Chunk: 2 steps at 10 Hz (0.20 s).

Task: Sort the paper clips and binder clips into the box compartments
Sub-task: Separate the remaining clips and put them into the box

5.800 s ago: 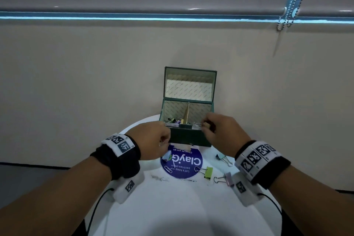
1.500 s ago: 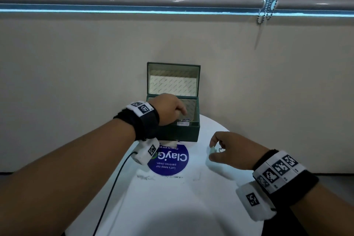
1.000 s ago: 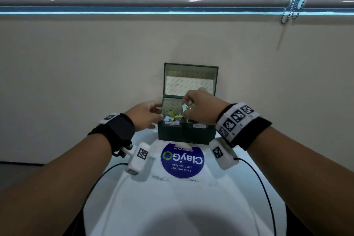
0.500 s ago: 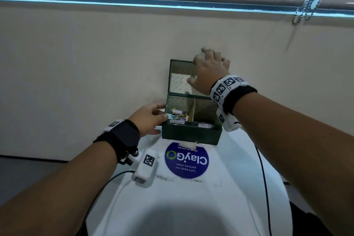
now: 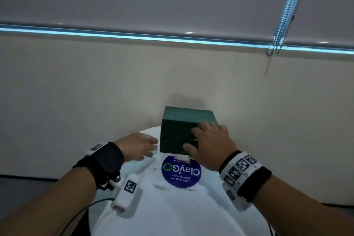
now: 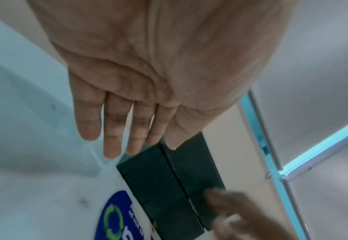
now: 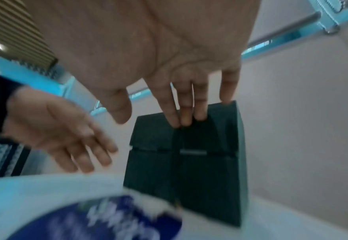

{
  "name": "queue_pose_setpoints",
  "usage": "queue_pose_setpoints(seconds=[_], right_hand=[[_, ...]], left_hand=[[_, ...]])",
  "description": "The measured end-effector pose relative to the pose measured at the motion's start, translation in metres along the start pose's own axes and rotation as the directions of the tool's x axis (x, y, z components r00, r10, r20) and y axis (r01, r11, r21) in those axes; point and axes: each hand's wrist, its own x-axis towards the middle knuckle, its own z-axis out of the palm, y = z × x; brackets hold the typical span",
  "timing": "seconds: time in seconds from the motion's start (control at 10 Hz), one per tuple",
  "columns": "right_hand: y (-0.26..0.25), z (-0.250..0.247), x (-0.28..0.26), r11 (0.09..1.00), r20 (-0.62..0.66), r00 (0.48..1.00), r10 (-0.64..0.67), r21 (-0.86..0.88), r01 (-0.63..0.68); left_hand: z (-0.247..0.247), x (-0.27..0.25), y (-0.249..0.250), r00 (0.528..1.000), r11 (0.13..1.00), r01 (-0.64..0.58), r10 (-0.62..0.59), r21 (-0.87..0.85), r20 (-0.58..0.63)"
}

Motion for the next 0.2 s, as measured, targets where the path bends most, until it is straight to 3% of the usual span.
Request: queue_pose_setpoints(seconds=[0.1, 0.2], right_hand=[[-0.007, 0.028, -0.028, 1.0, 0.31, 0.951, 0.014, 0.008, -0.017], [-0.004, 0.031, -0.052, 0.984, 0.262, 0.962, 0.077, 0.137, -0.116]], left_hand=[[-0.008, -0.047, -0.01, 1.0, 0.997, -0.012, 0.012, 0.08, -0.005], [-0.011, -0.106, -0.026, 0.998, 0.997, -0.06, 0.061, 0.041, -0.022]])
